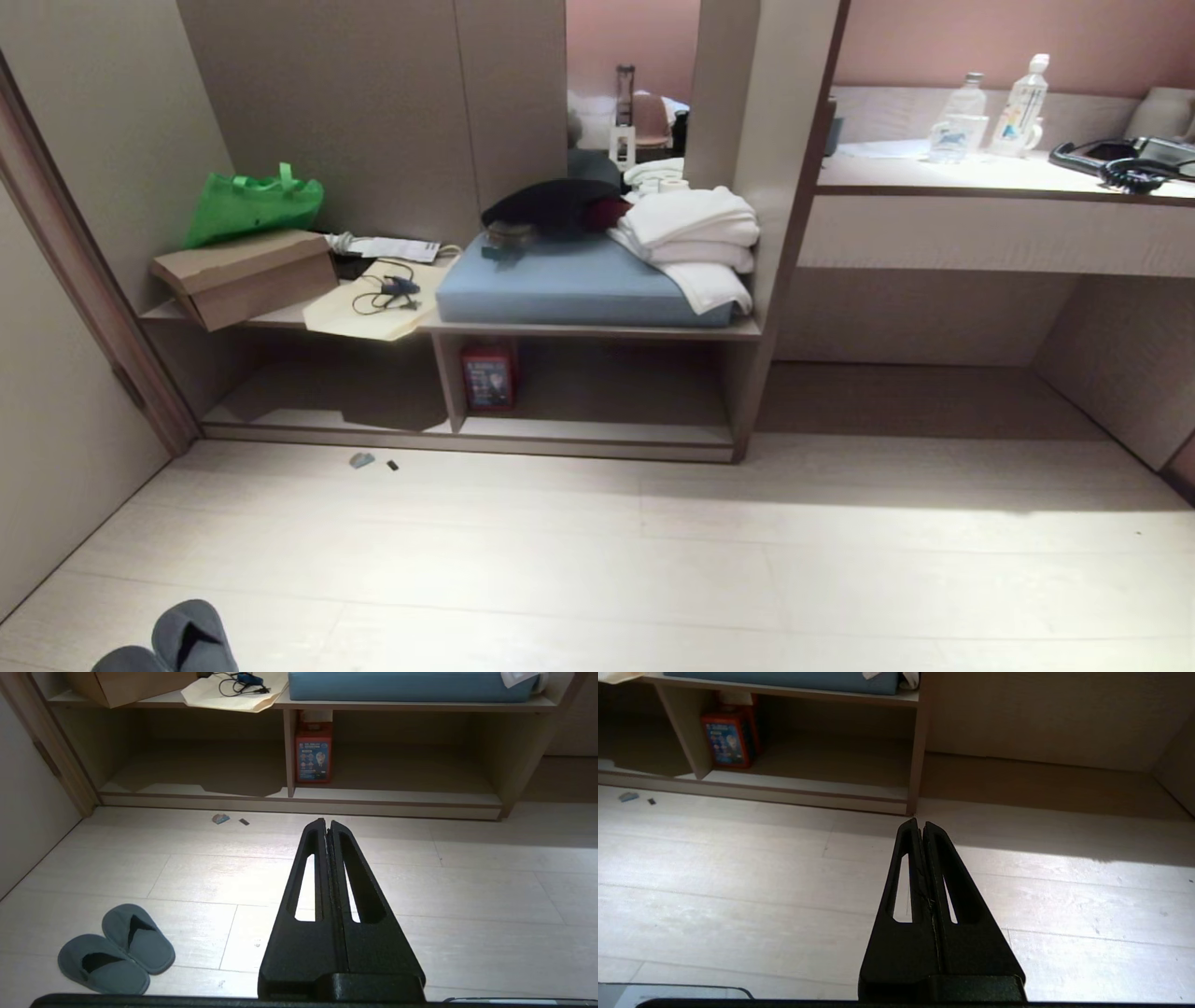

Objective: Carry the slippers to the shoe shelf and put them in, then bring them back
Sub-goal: Pick up the slippers on the floor

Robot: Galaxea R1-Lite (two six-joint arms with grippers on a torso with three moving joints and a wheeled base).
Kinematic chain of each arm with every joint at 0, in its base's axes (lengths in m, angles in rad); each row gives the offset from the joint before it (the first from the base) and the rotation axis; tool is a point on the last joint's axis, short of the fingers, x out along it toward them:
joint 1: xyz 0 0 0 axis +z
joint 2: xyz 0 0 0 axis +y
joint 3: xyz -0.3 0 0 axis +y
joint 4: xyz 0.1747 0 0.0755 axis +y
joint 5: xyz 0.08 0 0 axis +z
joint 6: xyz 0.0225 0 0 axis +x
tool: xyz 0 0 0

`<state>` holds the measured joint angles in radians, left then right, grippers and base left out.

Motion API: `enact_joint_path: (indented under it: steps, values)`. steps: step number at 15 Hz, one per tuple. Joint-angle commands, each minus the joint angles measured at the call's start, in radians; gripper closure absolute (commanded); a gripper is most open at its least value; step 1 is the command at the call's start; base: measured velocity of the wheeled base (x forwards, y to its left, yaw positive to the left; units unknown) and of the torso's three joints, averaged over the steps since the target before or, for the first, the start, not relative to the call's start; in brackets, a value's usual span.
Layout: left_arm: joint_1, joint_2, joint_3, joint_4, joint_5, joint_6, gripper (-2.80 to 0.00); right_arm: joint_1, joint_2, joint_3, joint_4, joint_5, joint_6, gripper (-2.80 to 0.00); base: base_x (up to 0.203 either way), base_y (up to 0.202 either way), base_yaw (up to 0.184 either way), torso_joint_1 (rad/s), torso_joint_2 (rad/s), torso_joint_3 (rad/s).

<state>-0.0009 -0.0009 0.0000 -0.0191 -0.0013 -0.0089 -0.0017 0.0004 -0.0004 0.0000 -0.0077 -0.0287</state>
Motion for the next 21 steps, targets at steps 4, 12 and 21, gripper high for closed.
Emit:
enact_joint_path:
  steps: [4, 12, 21]
  values:
    - [-0.001, -0.001, 0.008, -0.001, 0.0, 0.0, 0.0, 0.0, 0.001, 0.0, 0.0, 0.0, 0.003, 0.0, 0.195, 0.0, 0.001, 0.005, 0.0, 0.002]
    - [0.0, -0.001, 0.008, -0.001, 0.0, 0.0, 0.0, 0.0, 0.001, 0.0, 0.0, -0.005, 0.003, 0.0, 0.195, 0.0, 0.0, 0.0, 0.0, 0.002]
    - [-0.001, -0.001, 0.008, -0.001, 0.0, 0.0, 0.0, 0.0, 0.001, 0.0, 0.0, 0.0, 0.0, 0.0, 0.174, 0.0, 0.0, 0.002, 0.0, 0.001]
